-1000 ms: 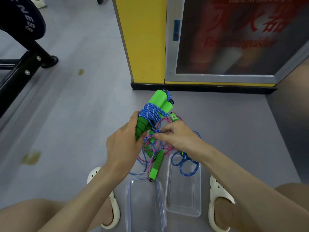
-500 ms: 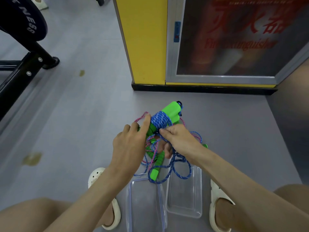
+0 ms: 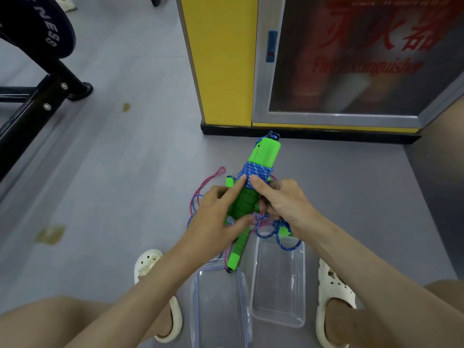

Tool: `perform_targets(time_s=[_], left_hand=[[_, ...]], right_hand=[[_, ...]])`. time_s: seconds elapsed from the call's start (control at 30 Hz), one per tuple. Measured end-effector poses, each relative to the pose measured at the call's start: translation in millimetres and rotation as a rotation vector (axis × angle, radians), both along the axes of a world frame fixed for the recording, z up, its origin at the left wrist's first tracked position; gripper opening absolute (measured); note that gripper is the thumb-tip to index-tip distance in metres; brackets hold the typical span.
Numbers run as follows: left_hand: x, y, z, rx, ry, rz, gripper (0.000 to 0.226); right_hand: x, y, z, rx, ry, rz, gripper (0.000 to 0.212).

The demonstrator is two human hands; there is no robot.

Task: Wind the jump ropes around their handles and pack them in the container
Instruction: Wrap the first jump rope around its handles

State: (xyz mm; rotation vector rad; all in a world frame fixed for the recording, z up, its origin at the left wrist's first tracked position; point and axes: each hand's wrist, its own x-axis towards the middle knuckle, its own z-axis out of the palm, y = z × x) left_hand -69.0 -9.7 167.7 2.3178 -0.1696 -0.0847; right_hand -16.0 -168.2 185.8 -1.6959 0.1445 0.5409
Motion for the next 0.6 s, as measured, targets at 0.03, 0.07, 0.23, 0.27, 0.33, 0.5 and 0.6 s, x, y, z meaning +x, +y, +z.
perform_targets(time_s=[0.03, 0.07, 0.23, 0.27, 0.33, 0.5, 0.6], left_hand=[[3, 0, 5, -0.1, 0.024, 0.06, 0.067], [7, 2, 9, -0.197, 0.042, 0.149, 0.061], [13, 12, 32, -0.778, 0.584, 0.242, 0.059], [11, 11, 33, -0.796, 0.66, 0.186, 0.055], [8, 9, 33, -0.769, 0.676, 0.179, 0.048], [14, 5, 29, -0.654, 0.468, 0.337, 0.026], [15, 3, 23, -0.534, 0.337, 0.37, 0.029]], right_hand=[[1, 0, 1, 0.015, 0.008, 0.014, 0.052], [2, 0, 2, 0.043, 0.018, 0.037, 0.053], [-3, 5, 10, 0.196, 0.041, 0.161, 0.057], [-3, 5, 11, 0.187, 0.03, 0.161, 0.057], [-3, 5, 10, 0.123, -0.013, 0.16, 0.059], [-3, 6, 5, 0.008, -0.059, 0.168, 0.061], [-1, 7, 6, -0.02, -0.031, 0.183, 0.054]])
